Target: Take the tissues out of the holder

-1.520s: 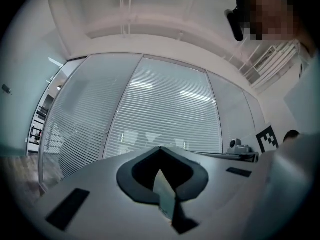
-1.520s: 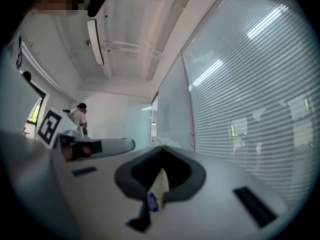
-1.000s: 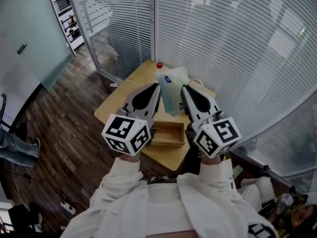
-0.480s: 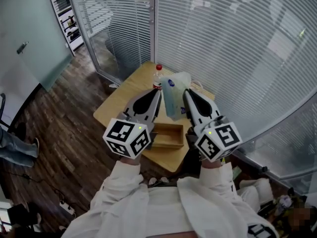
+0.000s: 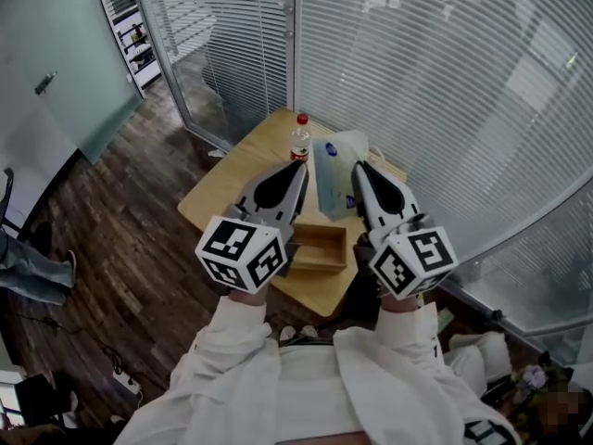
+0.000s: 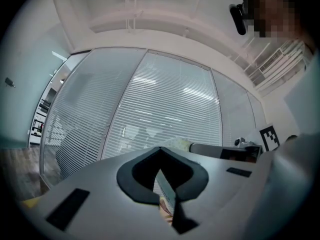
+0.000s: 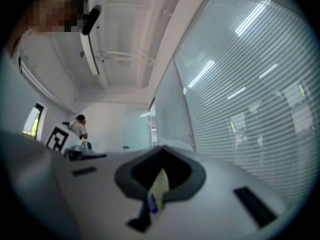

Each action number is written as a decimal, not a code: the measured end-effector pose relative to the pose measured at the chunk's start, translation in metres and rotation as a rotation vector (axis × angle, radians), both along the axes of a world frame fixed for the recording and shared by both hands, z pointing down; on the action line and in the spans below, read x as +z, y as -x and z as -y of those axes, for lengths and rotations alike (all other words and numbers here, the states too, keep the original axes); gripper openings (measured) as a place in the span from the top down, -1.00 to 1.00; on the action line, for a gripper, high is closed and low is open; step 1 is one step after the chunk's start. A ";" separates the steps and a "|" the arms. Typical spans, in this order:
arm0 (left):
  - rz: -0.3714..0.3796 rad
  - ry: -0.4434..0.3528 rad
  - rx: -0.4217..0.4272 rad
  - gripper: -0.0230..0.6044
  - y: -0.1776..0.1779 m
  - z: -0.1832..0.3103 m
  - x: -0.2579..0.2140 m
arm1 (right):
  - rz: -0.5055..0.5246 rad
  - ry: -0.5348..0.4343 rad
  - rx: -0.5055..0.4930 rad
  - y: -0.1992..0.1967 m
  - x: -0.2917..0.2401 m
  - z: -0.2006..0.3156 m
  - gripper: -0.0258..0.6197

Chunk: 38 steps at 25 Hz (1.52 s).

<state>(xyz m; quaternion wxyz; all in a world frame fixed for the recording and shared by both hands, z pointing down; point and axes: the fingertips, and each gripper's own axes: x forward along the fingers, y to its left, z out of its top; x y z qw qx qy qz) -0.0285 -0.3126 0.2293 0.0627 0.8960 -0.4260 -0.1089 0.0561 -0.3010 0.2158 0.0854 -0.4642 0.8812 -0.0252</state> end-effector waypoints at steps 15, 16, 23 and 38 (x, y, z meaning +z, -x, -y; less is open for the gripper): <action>-0.007 0.002 0.000 0.90 -0.003 -0.007 0.000 | 0.027 -0.003 0.007 -0.005 -0.001 -0.007 0.88; -0.007 0.002 0.001 0.90 -0.004 -0.008 0.000 | 0.026 -0.003 0.006 -0.004 -0.001 -0.008 0.88; 0.003 0.007 0.001 0.90 -0.004 -0.011 0.004 | 0.032 -0.005 0.004 -0.007 0.001 -0.011 0.88; 0.026 0.018 0.041 0.90 -0.012 -0.019 0.010 | 0.040 0.003 -0.006 -0.005 0.003 -0.012 0.88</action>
